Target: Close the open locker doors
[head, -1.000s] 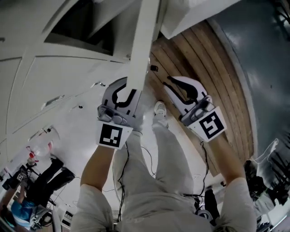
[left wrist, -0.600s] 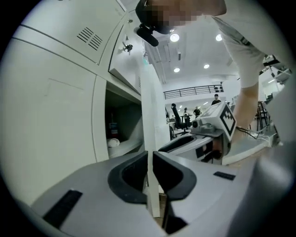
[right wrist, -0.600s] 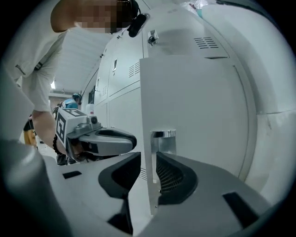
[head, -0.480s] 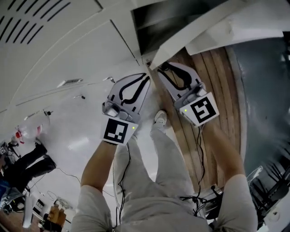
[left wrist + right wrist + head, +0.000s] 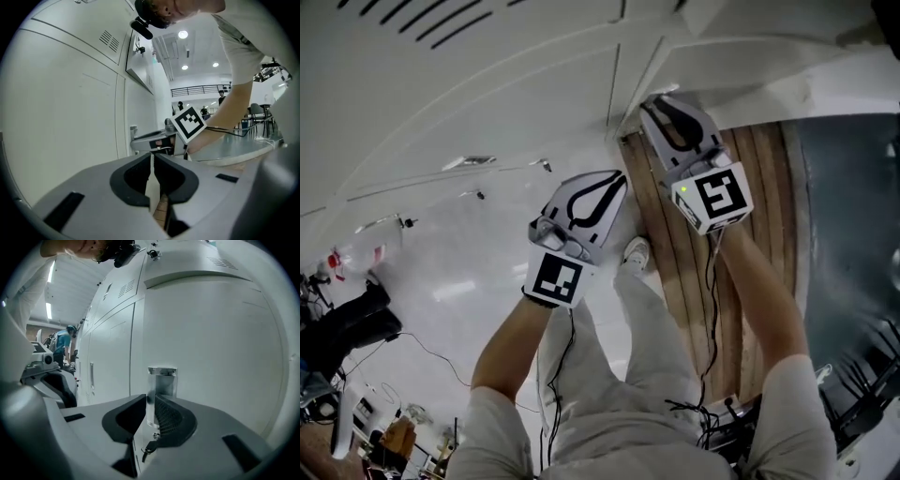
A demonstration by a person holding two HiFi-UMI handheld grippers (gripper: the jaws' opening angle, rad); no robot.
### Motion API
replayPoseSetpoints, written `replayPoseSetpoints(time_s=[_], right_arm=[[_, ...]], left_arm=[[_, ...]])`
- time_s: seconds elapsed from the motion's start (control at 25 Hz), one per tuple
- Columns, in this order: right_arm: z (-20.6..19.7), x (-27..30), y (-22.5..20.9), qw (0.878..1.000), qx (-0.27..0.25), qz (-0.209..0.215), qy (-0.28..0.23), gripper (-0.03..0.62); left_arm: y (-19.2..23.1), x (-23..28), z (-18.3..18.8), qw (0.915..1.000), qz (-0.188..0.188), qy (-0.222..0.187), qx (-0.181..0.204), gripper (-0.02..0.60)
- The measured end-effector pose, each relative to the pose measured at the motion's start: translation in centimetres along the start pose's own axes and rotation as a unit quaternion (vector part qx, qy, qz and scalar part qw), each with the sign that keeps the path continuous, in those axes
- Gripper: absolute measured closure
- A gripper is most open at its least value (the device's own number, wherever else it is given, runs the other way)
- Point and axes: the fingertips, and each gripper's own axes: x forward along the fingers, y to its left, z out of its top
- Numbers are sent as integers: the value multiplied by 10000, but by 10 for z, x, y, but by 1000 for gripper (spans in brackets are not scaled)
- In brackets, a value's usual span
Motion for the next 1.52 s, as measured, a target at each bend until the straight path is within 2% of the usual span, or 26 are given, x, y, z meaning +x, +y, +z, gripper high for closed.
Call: replayPoseSetpoints(time_s=[0.16, 0.32, 0.48, 0.6, 0.92, 1.08, 1.24, 1.36, 1.52], right_arm=[[2, 9, -2, 9999, 64, 62, -81, 528], [1, 8, -3, 9997, 146, 102, -137, 528], [1, 8, -3, 9996, 218, 73, -138, 529], [1, 9, -3, 9996, 252, 87, -127, 528], [1, 4, -3, 9991, 390, -145, -38, 525], [4, -26, -3, 9978, 424, -511, 23, 553], [30, -88, 12, 9942, 649, -852, 139, 570], [77, -141, 42, 9916, 813, -999, 103, 583], [167, -192, 74, 9866, 1061, -1215, -265, 583]], left_arm=[[12, 15, -15, 9991, 272, 148, -285, 565], [33, 57, -42, 9952, 751, 465, -409, 565], [52, 94, -60, 9874, 1298, 763, -478, 574], [60, 102, -60, 9821, 1612, 807, -547, 575], [58, 101, -55, 9815, 1618, 871, -540, 577], [46, 70, -49, 9872, 1278, 910, -288, 577], [23, -3, -18, 9914, 901, 938, -126, 577], [14, -75, 34, 9941, 791, 687, -275, 577], [25, -155, 129, 9932, 879, 294, -704, 577]])
